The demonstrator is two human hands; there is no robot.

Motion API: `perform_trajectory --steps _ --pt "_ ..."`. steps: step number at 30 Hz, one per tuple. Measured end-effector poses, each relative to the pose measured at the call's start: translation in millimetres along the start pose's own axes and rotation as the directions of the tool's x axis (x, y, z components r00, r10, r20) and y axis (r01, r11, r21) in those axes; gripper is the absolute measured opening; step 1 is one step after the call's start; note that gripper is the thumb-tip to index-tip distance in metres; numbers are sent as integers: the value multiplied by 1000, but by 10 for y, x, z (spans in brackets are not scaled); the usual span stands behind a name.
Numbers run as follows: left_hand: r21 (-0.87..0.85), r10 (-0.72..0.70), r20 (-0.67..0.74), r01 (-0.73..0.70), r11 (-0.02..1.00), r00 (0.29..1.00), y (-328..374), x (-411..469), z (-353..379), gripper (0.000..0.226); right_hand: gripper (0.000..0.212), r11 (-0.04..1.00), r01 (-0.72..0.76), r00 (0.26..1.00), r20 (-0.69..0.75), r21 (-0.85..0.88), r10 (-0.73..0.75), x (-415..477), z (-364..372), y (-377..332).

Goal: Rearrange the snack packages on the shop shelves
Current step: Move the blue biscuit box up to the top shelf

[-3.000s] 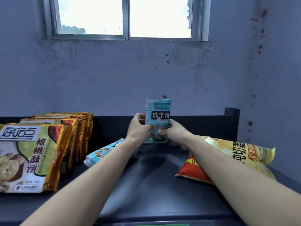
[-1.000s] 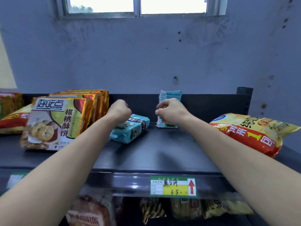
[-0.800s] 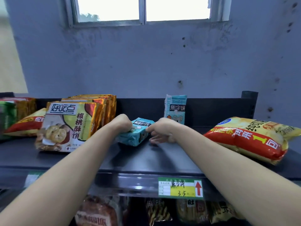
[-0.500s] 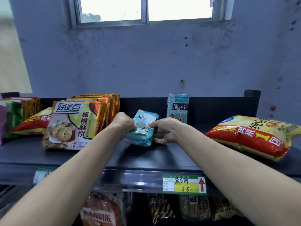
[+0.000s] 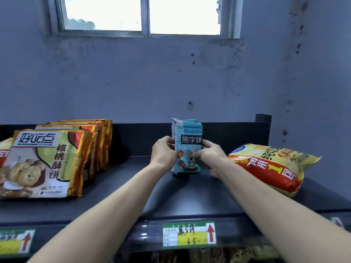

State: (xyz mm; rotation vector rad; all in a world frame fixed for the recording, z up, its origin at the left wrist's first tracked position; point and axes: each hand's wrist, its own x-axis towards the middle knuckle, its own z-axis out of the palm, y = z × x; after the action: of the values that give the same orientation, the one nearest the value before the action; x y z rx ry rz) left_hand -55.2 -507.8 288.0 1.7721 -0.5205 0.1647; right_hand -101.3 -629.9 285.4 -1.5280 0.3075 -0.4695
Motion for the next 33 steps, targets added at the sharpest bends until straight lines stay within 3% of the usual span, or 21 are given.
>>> perform_trajectory --steps 5,9,14,19,22,33 --pt "37 -7 -71 9 999 997 -120 104 -18 23 46 998 -23 997 80 59 18 79 59 32" --pt "30 -9 -56 11 999 998 -139 143 -43 21 49 998 -17 998 61 65 13 64 105 12" --pt "-2 -44 -6 44 999 999 -120 116 -51 26 46 999 20 999 30 -51 -19 31 116 26" --pt "79 -44 -103 53 996 994 -92 80 -114 36 52 962 107 990 -58 -253 -125 -158 64 -63" --pt "108 -9 -143 25 994 990 -13 -28 -170 33 45 930 184 975 -59 -317 -213 -310 18 -104" --pt "92 176 -48 -171 981 983 427 -896 -334 21 37 799 431 895 85 -419 -439 -1064 -80 -176"
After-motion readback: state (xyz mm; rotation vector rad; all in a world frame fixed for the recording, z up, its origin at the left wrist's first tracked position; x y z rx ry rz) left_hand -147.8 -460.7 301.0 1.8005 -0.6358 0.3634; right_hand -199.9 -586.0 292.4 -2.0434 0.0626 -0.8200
